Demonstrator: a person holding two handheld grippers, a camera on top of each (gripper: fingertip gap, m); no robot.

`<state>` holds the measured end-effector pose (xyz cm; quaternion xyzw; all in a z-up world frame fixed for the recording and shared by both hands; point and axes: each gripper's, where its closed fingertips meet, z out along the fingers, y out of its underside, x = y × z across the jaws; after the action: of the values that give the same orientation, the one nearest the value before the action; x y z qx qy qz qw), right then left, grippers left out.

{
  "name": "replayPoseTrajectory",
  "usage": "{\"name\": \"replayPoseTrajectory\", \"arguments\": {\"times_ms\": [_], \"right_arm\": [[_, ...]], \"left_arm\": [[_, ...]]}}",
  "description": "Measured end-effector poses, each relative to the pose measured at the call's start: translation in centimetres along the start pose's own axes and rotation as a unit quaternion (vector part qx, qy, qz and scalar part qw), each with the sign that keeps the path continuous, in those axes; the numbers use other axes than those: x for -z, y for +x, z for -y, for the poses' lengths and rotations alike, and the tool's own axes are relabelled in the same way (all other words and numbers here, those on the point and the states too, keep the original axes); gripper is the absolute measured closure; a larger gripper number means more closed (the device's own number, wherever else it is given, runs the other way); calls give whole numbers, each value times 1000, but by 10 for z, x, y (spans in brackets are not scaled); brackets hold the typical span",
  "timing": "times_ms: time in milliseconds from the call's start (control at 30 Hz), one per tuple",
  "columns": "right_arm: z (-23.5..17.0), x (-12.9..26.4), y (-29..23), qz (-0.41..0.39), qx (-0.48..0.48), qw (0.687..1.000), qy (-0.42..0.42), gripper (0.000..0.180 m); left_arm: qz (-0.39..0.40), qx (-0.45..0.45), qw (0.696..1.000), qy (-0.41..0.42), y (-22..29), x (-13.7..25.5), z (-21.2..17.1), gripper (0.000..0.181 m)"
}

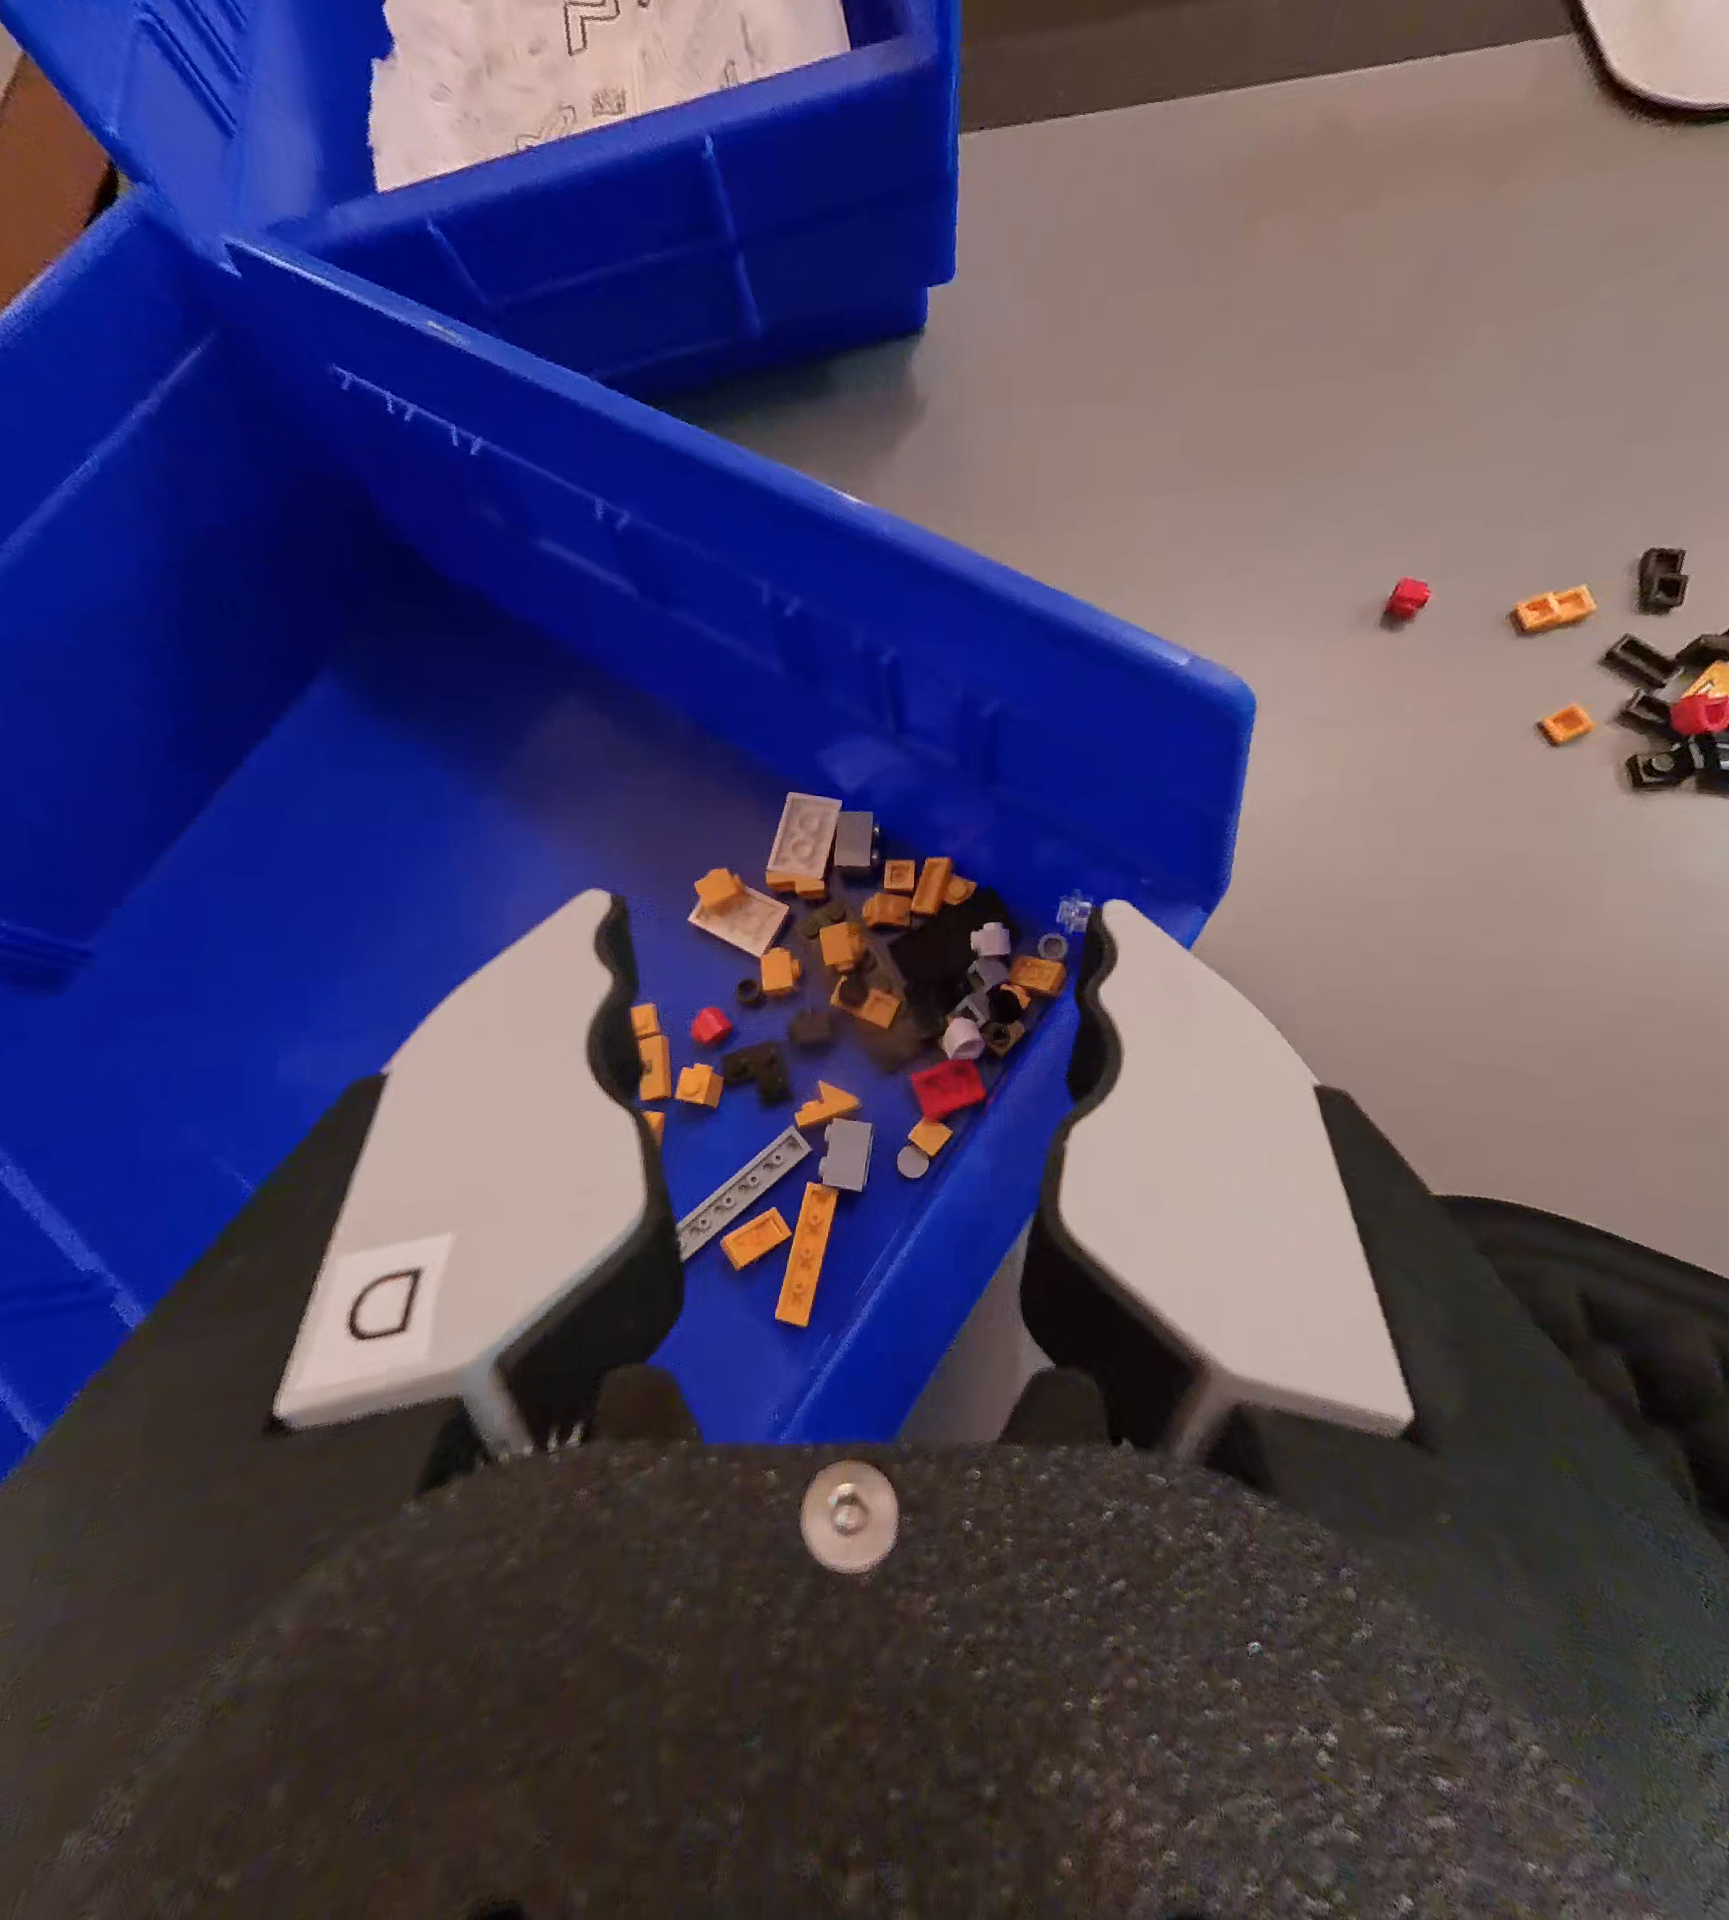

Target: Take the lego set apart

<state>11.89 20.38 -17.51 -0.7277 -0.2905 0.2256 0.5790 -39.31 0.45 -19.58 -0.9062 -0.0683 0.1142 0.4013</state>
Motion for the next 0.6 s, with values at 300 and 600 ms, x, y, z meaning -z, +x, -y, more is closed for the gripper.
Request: {"name": "replayPoseTrajectory", "arguments": {"times_ms": [300,600], "right_arm": [[-1,-1,-2,6,0,1000,-2,180],[-2,-1,-2,6,-1,1000,-5,180]], "left_arm": [[-97,-43,992,-68,33,-10,-29,103],[-98,-91,991,-14,51,2,-6,138]]}}
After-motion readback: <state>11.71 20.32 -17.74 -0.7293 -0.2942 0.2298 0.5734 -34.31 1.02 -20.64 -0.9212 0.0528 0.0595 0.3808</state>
